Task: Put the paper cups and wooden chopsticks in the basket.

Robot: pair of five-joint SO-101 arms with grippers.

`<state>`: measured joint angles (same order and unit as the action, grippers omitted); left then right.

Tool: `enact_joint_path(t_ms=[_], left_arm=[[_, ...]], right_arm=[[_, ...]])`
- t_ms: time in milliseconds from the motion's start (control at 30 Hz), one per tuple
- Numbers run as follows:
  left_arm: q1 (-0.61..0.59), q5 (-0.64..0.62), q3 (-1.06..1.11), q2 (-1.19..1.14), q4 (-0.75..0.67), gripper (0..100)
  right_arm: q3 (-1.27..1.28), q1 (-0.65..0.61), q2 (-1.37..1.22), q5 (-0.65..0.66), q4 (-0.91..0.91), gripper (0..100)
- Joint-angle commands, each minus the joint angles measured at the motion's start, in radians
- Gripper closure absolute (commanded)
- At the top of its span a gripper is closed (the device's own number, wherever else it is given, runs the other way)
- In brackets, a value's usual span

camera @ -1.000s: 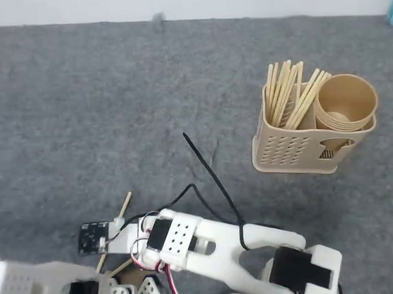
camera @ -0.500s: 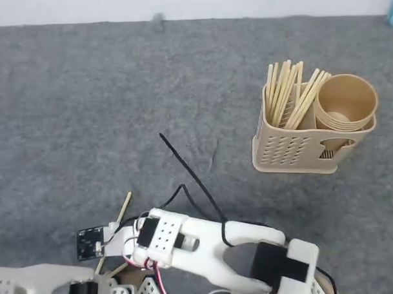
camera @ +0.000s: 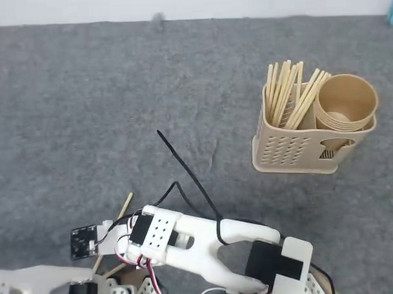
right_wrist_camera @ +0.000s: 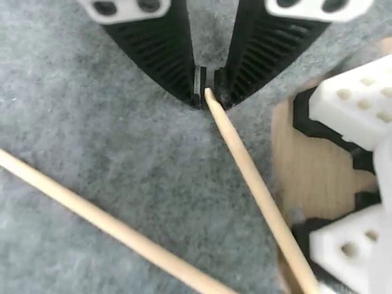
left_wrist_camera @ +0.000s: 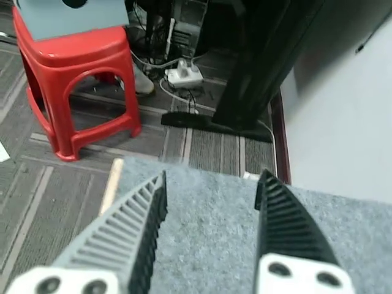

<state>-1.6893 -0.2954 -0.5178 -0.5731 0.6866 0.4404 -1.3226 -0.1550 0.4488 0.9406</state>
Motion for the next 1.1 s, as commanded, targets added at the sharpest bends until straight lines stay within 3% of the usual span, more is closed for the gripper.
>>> enact_joint_path(t_ms=[0,233,667,1067], left_arm=[[-0.003,-0.009,-0.044,0.012,-0.025,77],[0.0,-0.009,-0.038,0.011,-0.02,77],[0.008,-0.011,-0.013,0.011,0.025,77],[0.054,-0.009,0.096,0.017,0.025,77]], right_arm=[[-0.052,0.013,0.044,0.012,0.013,99.1],[-0.089,0.094,0.182,0.015,0.18,99.1],[-0.061,0.493,0.642,0.014,0.44,99.1],[0.502,0.684,0.874,0.02,0.219,98.0]])
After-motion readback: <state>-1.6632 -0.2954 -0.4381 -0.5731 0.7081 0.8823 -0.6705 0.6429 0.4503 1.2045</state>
